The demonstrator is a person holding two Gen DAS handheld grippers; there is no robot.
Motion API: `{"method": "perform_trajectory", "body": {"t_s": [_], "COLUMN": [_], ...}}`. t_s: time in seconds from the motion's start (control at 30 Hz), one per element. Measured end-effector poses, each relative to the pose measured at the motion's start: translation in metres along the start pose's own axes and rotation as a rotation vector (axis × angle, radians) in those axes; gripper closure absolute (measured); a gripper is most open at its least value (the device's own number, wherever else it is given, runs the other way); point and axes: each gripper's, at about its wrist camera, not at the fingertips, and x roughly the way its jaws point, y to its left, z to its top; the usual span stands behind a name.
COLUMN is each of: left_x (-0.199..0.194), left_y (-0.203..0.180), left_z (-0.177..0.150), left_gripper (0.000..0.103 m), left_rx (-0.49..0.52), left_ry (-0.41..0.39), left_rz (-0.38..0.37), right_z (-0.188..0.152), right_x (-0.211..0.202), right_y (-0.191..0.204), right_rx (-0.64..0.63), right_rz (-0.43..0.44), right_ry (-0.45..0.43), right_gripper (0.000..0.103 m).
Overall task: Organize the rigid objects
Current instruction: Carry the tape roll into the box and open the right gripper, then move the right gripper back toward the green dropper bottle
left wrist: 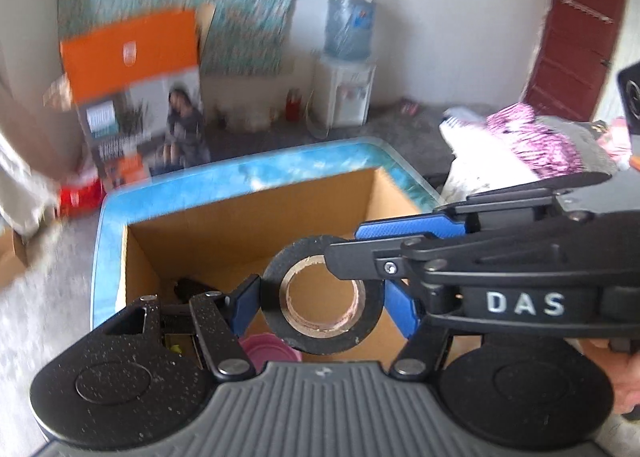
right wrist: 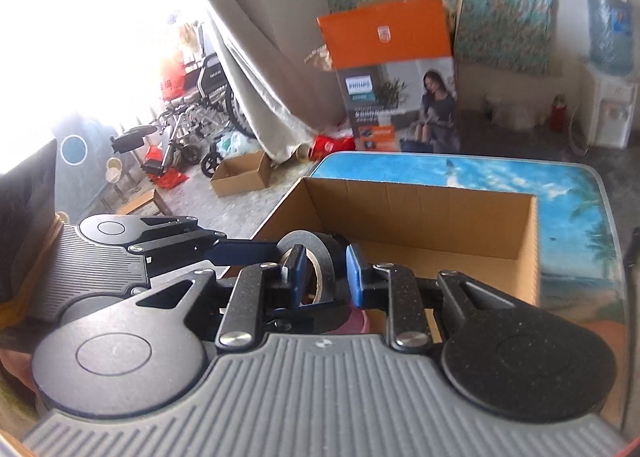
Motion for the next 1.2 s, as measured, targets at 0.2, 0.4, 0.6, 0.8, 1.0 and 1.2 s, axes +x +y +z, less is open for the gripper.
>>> {"method": "perform_trajectory", "body": {"t_s": [0.2,0.4,0.6,0.8,1.0,1.2], "left_x": [0.080,0.131,0.163,0.166,0.130,0.071], "left_y": [0.043,0.067,0.080,0.085,0.078,0.050], "left_z": [0.019,0.024,0.029,0.032,0.037,0.035], "left_gripper": [0.035,0.035,0.036,0.030,0.020,0.014], "left_rx": [-0.123,-0.178,-0.205,-0.241,-0.235,-0.110], "left_ry": [0.228,0.334,0.391,0.377,0.311,0.210], "left_rz": [-0.056,-0.030,0.005,0.024,0.028,0.025], "right_z": [0.035,0.038,0.028,0.028,0.029,0.006], "right_x": [0.080,0.144,0.179,0.193,0.151,0.049], "right_y": [-0.033,-0.059,-0.081,-0.100,-0.100,-0.082], "right_rx": [0.099,0.168,0.230,0.273,0.295,0.309], "right_rz": [0.086,0.090,0.094,0.090,0.113,0.173], "right_ry": [0.147,0.224,0.250,0.240,0.154,-0.063], "right_gripper": [0.085,0.085,0.084,0.083,0.081,0.061]}}
